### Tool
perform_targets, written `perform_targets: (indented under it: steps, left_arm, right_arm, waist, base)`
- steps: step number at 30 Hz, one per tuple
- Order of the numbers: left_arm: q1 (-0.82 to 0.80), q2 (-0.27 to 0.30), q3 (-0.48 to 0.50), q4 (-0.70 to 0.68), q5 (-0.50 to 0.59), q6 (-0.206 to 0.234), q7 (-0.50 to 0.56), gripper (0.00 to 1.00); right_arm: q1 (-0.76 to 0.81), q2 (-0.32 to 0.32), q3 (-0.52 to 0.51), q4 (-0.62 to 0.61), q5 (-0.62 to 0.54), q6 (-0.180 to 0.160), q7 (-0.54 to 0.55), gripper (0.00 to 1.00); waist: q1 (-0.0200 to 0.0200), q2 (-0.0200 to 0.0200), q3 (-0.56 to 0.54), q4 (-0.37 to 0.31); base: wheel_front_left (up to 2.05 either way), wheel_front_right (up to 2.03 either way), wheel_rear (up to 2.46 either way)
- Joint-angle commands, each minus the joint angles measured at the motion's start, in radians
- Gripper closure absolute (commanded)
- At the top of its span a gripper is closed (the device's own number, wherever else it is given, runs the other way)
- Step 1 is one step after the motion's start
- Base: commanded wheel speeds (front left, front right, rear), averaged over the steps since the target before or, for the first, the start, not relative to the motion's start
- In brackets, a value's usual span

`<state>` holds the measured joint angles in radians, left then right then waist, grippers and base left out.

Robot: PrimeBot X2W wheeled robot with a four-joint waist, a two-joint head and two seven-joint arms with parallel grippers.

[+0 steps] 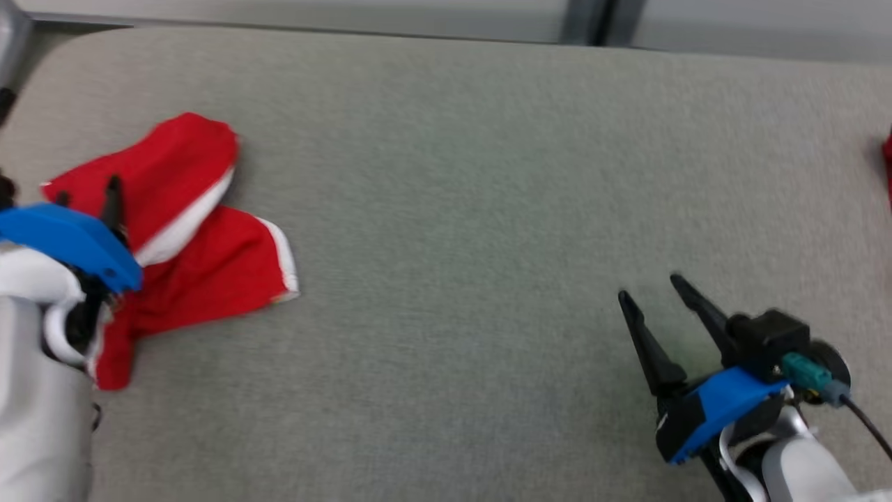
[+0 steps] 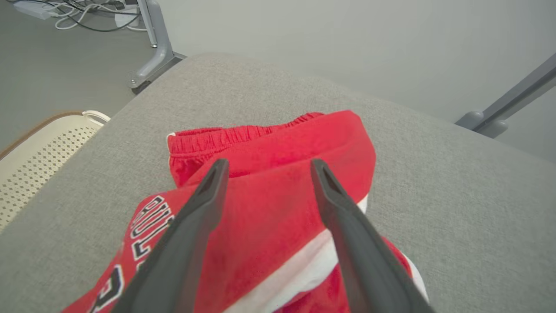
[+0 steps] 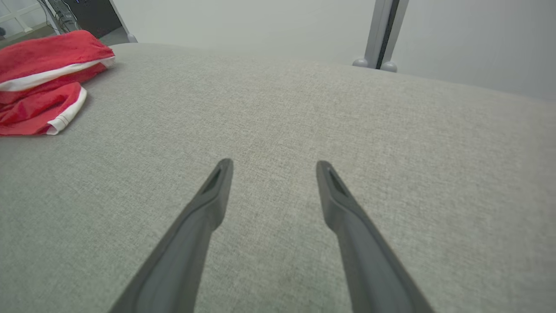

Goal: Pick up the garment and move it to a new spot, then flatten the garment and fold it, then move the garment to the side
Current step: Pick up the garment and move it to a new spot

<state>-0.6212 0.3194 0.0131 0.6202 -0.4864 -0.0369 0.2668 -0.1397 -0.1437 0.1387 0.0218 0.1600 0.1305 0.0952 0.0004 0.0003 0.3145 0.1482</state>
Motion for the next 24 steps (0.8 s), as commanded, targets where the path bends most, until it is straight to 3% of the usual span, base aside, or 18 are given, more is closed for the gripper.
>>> perform_targets:
  steps: [1,8,14,15,16,17,24]
  left_arm:
    - [-0.019,0.008,0.001,0.003,-0.007,-0.003,0.005,0.0]
    - [-0.122,0.094,0.021,0.034,-0.037,0.03,0.226,0.0]
    - [-0.099,0.152,0.016,0.028,-0.057,0.061,0.441,0.0]
    - [-0.094,0.16,0.015,0.021,-0.06,0.064,0.469,0.4]
    - [-0.09,0.165,0.014,0.01,-0.064,0.064,0.483,0.61]
    - [-0.09,0.169,0.017,-0.007,-0.066,0.065,0.485,1.0]
    - [-0.086,0.194,0.008,-0.145,-0.044,0.052,0.436,1.0]
  right_arm:
    - [-0.013,-0.006,-0.003,-0.004,-0.001,0.0,-0.003,0.0]
    - [-0.045,-0.007,-0.021,-0.038,-0.003,0.0,-0.018,0.0]
    - [-0.066,0.001,-0.025,-0.033,-0.003,0.0,-0.038,0.0]
    - [-0.067,0.003,-0.026,-0.029,-0.003,0.0,-0.04,0.0]
    - [-0.067,0.005,-0.028,-0.025,-0.002,0.0,-0.043,0.0]
    - [-0.066,0.007,-0.028,-0.021,0.001,0.0,-0.046,0.0]
    - [-0.066,0.025,-0.012,0.023,0.017,0.0,-0.073,0.0]
  waist:
    - [-0.0004,-0.0003,0.008,-0.002]
    - [-0.0004,-0.0003,0.131,-0.082]
    - [-0.0004,-0.0003,0.169,-0.109]
    - [-0.0004,-0.0003,0.168,-0.11]
    - [-0.0004,-0.0003,0.166,-0.11]
    - [-0.0004,-0.0003,0.16,-0.108]
    - [-0.0004,-0.0003,0.065,-0.087]
  base:
    - [0.0,0.0,0.0]
    - [0.0,0.0,0.0]
    - [0.0,0.0,0.0]
    - [0.0,0.0,0.0]
    - [0.0,0.0,0.0]
    - [0.0,0.0,0.0]
    - [0.0,0.0,0.0]
